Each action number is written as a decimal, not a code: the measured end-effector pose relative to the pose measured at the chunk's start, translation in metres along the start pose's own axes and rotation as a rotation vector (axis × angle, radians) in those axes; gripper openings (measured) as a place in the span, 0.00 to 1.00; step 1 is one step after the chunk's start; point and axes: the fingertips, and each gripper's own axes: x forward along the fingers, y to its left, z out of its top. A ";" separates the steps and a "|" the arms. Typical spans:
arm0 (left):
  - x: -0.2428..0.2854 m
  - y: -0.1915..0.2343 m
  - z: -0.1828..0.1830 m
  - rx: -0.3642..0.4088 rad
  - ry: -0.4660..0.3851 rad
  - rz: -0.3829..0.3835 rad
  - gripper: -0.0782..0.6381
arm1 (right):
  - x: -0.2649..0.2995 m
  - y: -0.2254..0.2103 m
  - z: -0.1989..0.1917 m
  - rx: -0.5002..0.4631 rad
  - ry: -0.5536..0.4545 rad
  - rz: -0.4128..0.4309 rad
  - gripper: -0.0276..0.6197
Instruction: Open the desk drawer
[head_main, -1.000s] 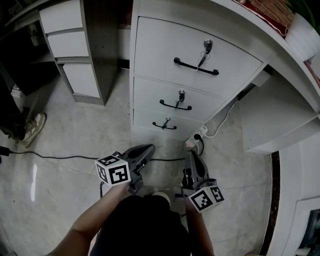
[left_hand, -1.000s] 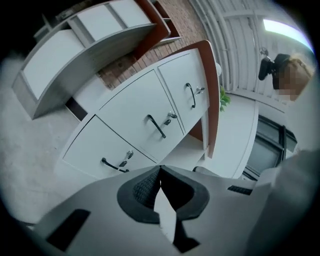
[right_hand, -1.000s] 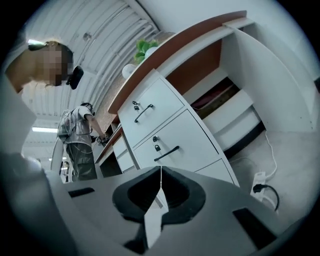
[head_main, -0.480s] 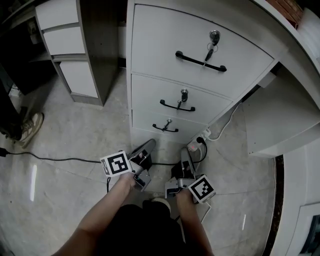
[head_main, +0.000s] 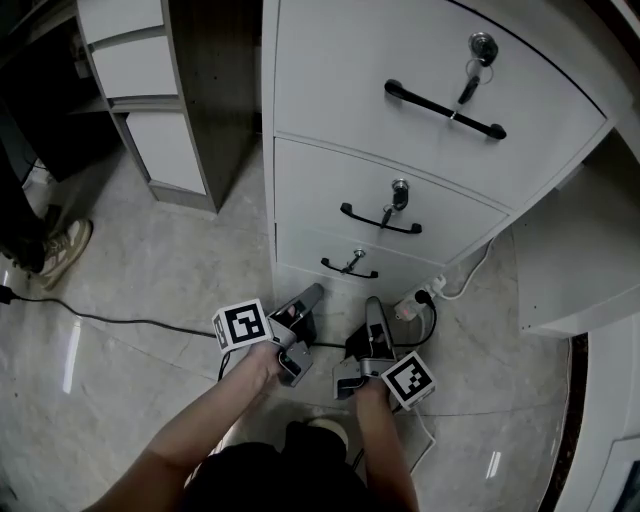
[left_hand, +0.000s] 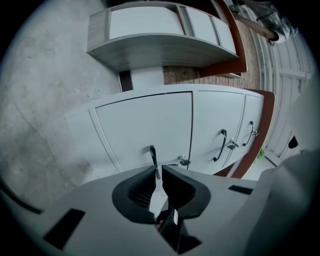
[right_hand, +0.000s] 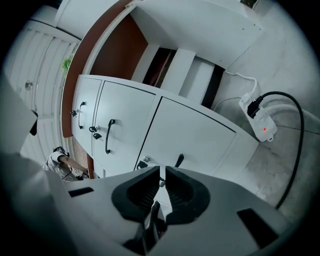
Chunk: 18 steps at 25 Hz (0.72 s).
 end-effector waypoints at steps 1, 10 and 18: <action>0.002 0.005 0.001 -0.025 -0.008 -0.005 0.15 | 0.003 -0.002 0.001 -0.012 0.001 0.008 0.08; 0.021 0.031 0.008 -0.081 -0.028 -0.030 0.32 | 0.018 -0.036 -0.006 0.076 0.048 -0.023 0.25; 0.039 0.024 0.010 -0.127 -0.027 -0.064 0.34 | 0.044 -0.041 -0.003 0.198 0.038 -0.009 0.25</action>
